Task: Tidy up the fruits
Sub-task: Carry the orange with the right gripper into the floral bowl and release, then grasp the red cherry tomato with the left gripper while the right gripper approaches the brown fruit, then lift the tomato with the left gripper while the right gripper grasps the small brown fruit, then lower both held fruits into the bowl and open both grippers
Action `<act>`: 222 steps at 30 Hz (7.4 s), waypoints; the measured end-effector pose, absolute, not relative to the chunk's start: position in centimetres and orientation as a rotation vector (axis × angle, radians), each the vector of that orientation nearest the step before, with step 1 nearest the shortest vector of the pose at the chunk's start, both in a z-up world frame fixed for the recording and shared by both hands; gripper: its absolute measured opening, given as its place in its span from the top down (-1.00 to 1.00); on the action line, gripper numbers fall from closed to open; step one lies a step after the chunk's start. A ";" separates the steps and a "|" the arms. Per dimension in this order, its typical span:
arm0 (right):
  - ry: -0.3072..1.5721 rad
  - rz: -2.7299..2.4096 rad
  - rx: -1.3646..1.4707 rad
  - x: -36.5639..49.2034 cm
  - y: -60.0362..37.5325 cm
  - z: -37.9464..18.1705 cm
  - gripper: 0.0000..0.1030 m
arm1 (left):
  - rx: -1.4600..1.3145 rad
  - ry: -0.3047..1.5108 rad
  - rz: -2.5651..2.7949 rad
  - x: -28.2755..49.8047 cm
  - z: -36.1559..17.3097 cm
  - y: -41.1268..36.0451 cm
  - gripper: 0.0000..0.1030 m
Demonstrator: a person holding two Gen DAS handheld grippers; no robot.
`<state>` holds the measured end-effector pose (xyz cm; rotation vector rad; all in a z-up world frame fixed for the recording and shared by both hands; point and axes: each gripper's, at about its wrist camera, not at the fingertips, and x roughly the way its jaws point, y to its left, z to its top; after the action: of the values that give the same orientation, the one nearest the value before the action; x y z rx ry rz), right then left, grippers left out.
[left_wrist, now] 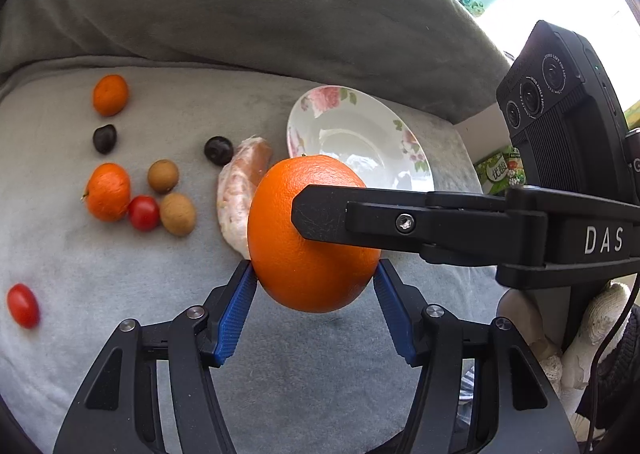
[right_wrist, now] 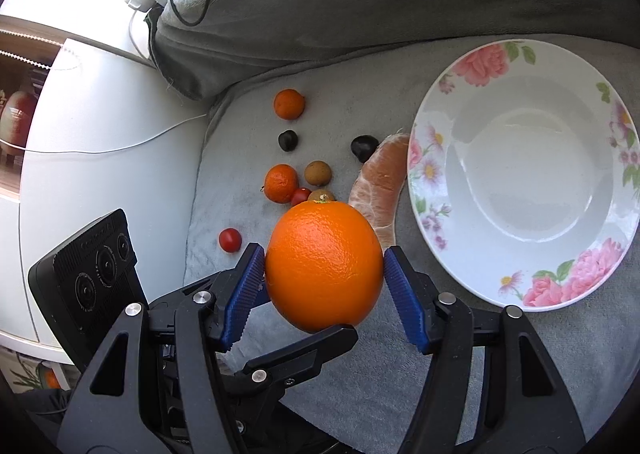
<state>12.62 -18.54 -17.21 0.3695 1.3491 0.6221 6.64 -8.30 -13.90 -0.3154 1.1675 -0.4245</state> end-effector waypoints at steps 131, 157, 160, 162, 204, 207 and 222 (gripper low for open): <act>1.350 0.776 -0.485 14.7 -3.8 -22.9 0.45 | -0.471 1.186 0.085 3.5 -19.4 10.0 0.32; 1.281 0.757 -0.362 14.2 -7.2 -19.9 0.47 | -0.436 1.102 0.084 2.4 -17.1 8.6 0.45; 1.263 0.748 -0.341 14.0 -8.0 -19.1 0.47 | -0.433 1.082 0.069 2.2 -16.3 8.5 0.44; 1.251 0.740 -0.326 13.9 -8.8 -18.5 0.47 | -0.429 1.069 0.058 2.1 -15.5 8.2 0.45; 1.118 0.341 -0.016 15.2 -28.6 -12.8 0.47 | -0.180 1.057 -0.446 12.6 -12.8 -11.4 0.45; 1.115 0.330 -0.004 15.7 -29.1 -12.9 0.47 | -0.155 1.064 -0.457 12.9 -13.1 -12.0 0.45; 1.172 0.344 -0.001 18.5 -28.3 -15.7 0.47 | -0.120 1.121 -0.461 13.0 -14.7 -13.8 0.45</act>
<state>18.45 -28.26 -15.73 -0.0006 1.1717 0.3443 12.97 -13.79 -14.70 -0.1202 1.1213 -0.4610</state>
